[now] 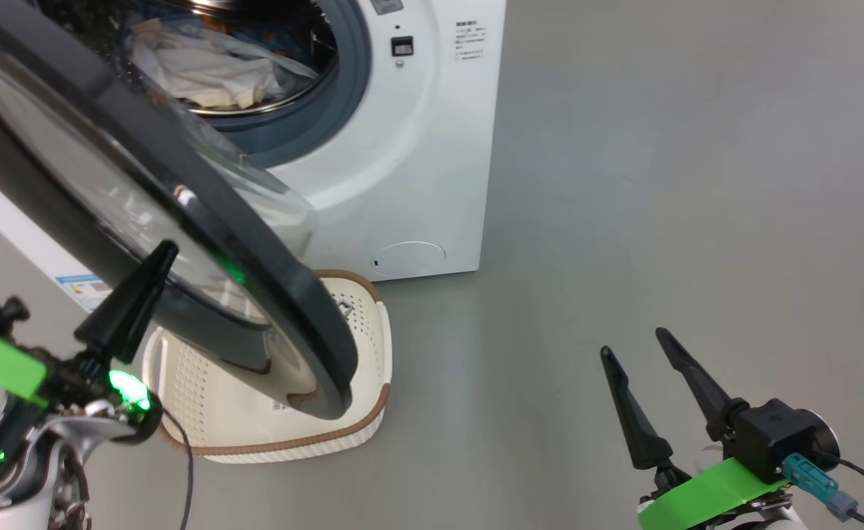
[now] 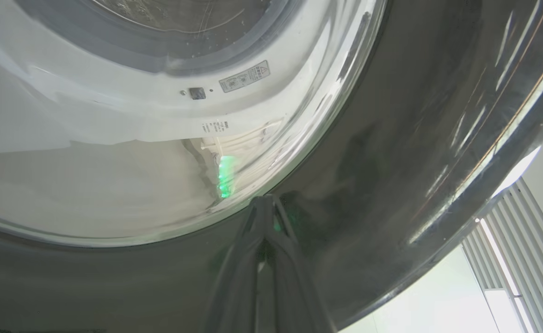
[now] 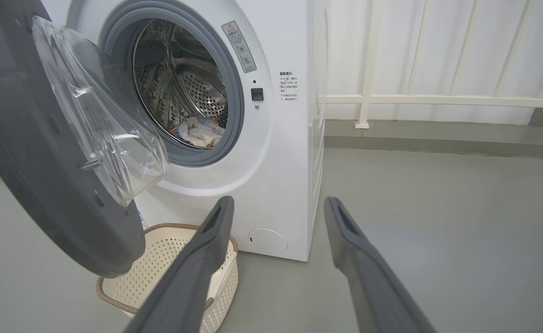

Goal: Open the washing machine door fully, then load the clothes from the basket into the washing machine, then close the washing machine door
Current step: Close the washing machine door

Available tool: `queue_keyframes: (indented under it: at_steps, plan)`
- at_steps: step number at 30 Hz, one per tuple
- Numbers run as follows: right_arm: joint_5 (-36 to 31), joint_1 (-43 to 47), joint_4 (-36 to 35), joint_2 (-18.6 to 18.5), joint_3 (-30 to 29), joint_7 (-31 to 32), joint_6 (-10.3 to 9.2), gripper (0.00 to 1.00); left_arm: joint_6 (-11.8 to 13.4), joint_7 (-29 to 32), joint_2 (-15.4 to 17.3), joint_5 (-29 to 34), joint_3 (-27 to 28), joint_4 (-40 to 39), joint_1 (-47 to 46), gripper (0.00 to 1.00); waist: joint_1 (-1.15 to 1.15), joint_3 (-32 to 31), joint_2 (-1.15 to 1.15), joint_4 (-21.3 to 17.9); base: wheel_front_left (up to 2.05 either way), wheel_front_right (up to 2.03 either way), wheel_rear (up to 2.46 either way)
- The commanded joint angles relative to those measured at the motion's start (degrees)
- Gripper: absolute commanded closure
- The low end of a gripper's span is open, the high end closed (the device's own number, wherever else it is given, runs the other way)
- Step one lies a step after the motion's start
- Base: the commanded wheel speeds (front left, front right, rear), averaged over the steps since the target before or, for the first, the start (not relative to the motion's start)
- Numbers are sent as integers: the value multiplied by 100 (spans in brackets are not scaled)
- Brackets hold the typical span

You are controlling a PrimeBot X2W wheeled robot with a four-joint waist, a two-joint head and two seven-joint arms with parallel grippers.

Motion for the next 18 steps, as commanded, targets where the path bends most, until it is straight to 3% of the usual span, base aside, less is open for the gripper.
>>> queue_keyframes:
  at_steps: [1,8,9,10,11,12,18]
  plan:
    - [24,-108,-134,7,89,-67,9,0,-119,-60,175,26,273,-166,43,100,0,-39,0,72,0,0,0]
    - [11,44,-141,7,-52,-49,9,0,-225,-253,6,-27,614,-393,488,100,0,-168,0,239,0,0,0]
    - [8,68,-141,7,-68,-45,9,0,-233,-265,-20,-23,652,-446,572,90,0,-199,0,260,0,0,0]
    - [4,91,-146,7,-82,-39,9,0,-239,-270,-58,-46,700,-513,655,65,0,-216,0,279,0,0,0]
    - [2,109,-148,7,-88,-35,9,0,-244,-288,-93,-66,762,-587,741,18,0,-239,0,292,0,0,0]
    - [1,129,-146,7,-96,-31,9,0,-248,-307,-113,-47,810,-665,835,0,0,-271,0,309,0,0,0]
    - [29,241,-172,8,-144,-19,9,0,-257,-512,-295,225,1041,-1179,1322,0,0,-379,0,399,0,0,0]
